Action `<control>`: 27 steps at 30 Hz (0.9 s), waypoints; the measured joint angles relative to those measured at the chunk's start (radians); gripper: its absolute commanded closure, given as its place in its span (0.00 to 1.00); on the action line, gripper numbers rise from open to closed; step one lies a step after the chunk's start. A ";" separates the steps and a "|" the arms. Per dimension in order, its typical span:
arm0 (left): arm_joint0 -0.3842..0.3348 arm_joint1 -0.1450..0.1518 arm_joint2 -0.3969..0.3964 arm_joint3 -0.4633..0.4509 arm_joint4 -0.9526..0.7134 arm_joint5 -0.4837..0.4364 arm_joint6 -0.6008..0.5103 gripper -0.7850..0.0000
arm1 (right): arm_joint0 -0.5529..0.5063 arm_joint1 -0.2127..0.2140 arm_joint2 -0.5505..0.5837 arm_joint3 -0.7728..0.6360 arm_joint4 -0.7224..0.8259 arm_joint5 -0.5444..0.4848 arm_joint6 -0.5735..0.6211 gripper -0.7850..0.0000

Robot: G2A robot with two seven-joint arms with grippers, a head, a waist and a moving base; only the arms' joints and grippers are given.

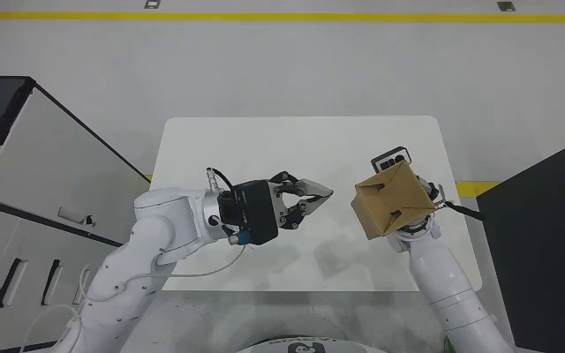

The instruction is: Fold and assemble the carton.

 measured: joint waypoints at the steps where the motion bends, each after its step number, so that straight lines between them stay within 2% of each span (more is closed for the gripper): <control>1: 0.003 0.000 0.002 -0.003 -0.001 0.009 0.000 1.00 | -0.003 -0.001 0.001 -0.010 -0.006 0.000 -0.017 1.00; 20: 0.002 0.003 0.010 -0.020 0.015 0.020 -0.031 1.00 | -0.022 -0.015 0.037 -0.023 -0.062 -0.005 -0.040 1.00; 21: 0.002 0.004 0.010 -0.021 0.015 0.021 -0.034 0.80 | -0.022 -0.016 0.038 -0.022 -0.066 -0.007 -0.041 1.00; 22: 0.003 0.004 0.010 -0.022 0.015 0.021 -0.036 0.47 | -0.023 -0.016 0.041 -0.023 -0.072 -0.010 -0.043 1.00; 23: 0.003 0.004 0.009 -0.022 0.015 0.022 -0.040 0.00 | -0.023 -0.017 0.043 -0.023 -0.076 -0.012 -0.044 1.00; 27: 0.008 0.005 0.003 -0.016 0.013 0.030 -0.062 0.00 | -0.023 -0.017 0.043 -0.023 -0.076 -0.013 -0.044 1.00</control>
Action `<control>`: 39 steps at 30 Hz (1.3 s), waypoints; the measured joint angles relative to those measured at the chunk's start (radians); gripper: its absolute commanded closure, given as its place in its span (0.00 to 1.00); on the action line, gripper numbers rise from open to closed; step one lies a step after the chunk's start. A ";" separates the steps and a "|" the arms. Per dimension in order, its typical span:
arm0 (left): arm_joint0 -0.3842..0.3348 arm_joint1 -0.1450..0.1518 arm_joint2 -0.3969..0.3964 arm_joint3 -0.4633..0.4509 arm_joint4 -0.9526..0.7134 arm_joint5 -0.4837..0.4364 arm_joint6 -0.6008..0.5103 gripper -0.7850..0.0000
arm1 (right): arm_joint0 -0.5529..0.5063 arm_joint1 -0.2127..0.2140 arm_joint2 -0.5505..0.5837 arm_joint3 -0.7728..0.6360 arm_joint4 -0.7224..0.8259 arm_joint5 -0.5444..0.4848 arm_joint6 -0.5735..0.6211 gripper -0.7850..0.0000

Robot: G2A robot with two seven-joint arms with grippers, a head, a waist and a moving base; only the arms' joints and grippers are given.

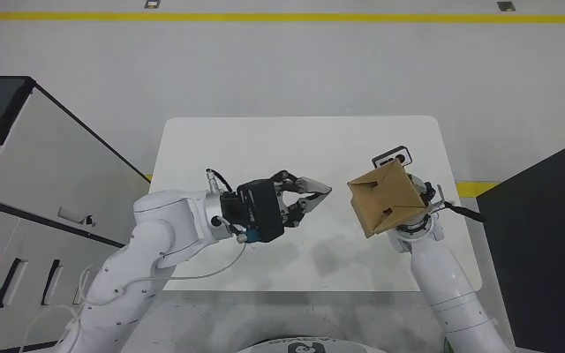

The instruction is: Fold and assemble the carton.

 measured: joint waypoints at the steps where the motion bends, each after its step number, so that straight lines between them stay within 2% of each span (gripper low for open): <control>1: 0.000 0.000 0.000 0.000 0.000 0.000 0.000 0.00 | 0.000 0.000 0.000 0.000 0.000 0.000 0.000 1.00; 9: 0.010 0.001 -0.003 -0.002 0.013 0.019 -0.013 0.00 | -0.009 0.000 0.024 -0.020 -0.052 -0.026 -0.054 1.00; 18: 0.023 0.012 -0.047 -0.017 -0.025 -0.030 -0.125 0.00 | 0.006 0.003 0.059 -0.014 -0.182 -0.075 -0.054 1.00; 27: 0.030 0.014 -0.046 -0.007 -0.024 -0.027 -0.150 0.00 | 0.006 0.002 0.062 -0.025 -0.198 -0.084 -0.073 1.00; 33: 0.033 0.019 -0.055 0.016 -0.139 -0.054 -0.240 0.00 | 0.016 0.007 0.091 -0.040 -0.314 -0.128 -0.096 1.00; 39: 0.027 0.024 -0.058 0.022 -0.228 -0.075 -0.337 0.00 | 0.032 0.012 0.103 -0.042 -0.396 -0.126 -0.094 1.00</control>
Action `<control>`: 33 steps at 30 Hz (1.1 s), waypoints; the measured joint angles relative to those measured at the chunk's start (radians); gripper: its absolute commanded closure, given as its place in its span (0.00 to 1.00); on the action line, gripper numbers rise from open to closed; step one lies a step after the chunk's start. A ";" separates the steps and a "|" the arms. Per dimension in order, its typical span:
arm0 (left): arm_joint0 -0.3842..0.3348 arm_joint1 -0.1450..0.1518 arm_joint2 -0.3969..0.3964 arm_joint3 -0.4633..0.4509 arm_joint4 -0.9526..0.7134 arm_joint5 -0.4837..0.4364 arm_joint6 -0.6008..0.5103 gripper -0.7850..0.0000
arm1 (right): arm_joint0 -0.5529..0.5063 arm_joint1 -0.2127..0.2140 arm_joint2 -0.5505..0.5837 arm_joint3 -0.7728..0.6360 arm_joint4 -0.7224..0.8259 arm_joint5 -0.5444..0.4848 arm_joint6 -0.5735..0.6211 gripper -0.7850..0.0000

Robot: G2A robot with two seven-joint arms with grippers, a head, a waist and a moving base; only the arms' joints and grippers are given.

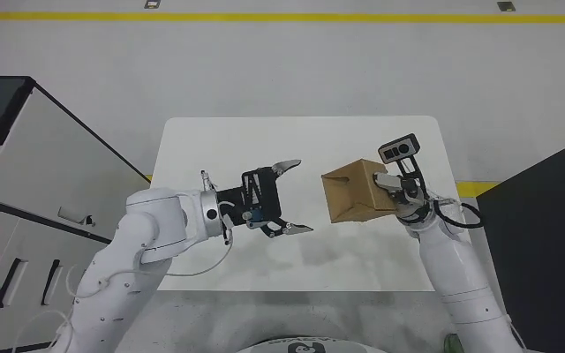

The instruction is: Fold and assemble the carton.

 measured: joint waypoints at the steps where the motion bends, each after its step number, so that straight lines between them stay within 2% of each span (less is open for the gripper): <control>1: 0.000 0.000 0.000 0.000 0.001 0.000 0.004 0.00 | 0.000 0.000 0.000 0.000 -0.001 0.000 0.000 1.00; 10: 0.007 0.000 0.002 0.006 -0.053 0.026 0.031 0.00 | -0.003 0.002 0.005 -0.021 -0.047 -0.019 -0.047 1.00; 16: 0.007 0.004 0.001 0.021 -0.174 0.083 -0.108 0.00 | 0.009 0.007 0.017 -0.026 -0.145 -0.047 -0.056 1.00; 21: 0.008 0.004 0.001 0.021 -0.160 0.079 -0.081 0.00 | 0.009 0.007 0.017 -0.027 -0.145 -0.046 -0.056 1.00; 24: 0.015 0.002 0.013 0.033 -0.175 0.107 -0.069 0.00 | 0.010 0.011 0.014 -0.049 -0.228 -0.044 -0.096 1.00; 29: -0.003 0.001 0.035 0.049 -0.212 0.143 -0.119 0.00 | 0.018 0.016 0.014 -0.056 -0.339 -0.052 -0.130 1.00; 33: -0.010 0.001 0.036 0.048 -0.208 0.147 -0.132 0.00 | 0.018 0.016 0.015 -0.057 -0.343 -0.054 -0.132 1.00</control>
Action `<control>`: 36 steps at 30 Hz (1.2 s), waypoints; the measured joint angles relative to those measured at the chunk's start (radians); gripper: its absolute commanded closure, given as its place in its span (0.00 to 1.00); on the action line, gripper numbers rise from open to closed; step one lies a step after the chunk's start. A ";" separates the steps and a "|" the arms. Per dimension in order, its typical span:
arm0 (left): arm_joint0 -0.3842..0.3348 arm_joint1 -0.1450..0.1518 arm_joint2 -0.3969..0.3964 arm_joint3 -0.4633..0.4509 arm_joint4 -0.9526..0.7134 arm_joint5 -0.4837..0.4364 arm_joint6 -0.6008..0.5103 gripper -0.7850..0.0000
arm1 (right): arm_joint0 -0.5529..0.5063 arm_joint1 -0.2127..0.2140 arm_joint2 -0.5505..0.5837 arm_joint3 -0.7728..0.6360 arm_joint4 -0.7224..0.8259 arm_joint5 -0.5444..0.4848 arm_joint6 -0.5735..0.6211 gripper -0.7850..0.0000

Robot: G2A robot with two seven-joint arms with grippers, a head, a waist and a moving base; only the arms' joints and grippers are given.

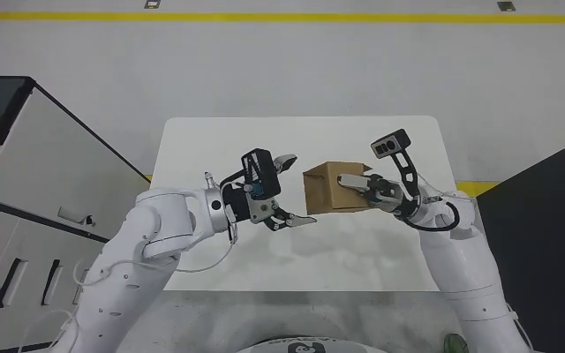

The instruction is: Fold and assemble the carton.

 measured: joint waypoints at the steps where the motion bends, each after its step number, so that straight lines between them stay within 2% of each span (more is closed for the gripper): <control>1: 0.000 0.000 0.000 0.000 0.000 0.000 0.001 0.00 | 0.000 0.000 0.000 0.000 0.001 0.000 0.000 1.00; 8: 0.005 -0.001 0.014 0.021 -0.018 0.024 0.018 0.00 | 0.002 0.002 -0.010 -0.026 -0.058 -0.005 -0.044 1.00; 13: 0.008 0.002 -0.008 0.037 -0.116 0.069 -0.024 0.00 | 0.003 0.006 0.000 -0.037 -0.097 -0.053 -0.052 1.00; 17: -0.004 0.008 -0.032 0.019 -0.159 0.082 -0.107 0.00 | 0.000 0.007 0.006 -0.039 -0.093 -0.078 -0.049 1.00; 24: 0.003 0.008 -0.033 0.031 -0.176 0.098 -0.099 0.00 | -0.002 0.008 0.008 -0.054 -0.123 -0.087 -0.063 1.00; 31: -0.004 0.017 -0.079 0.076 -0.519 0.175 -0.228 0.00 | -0.009 0.018 0.032 -0.075 -0.194 -0.159 -0.040 1.00; 36: -0.021 0.023 -0.075 0.092 -0.661 0.256 -0.360 0.00 | -0.008 0.022 0.038 -0.088 -0.216 -0.206 -0.040 1.00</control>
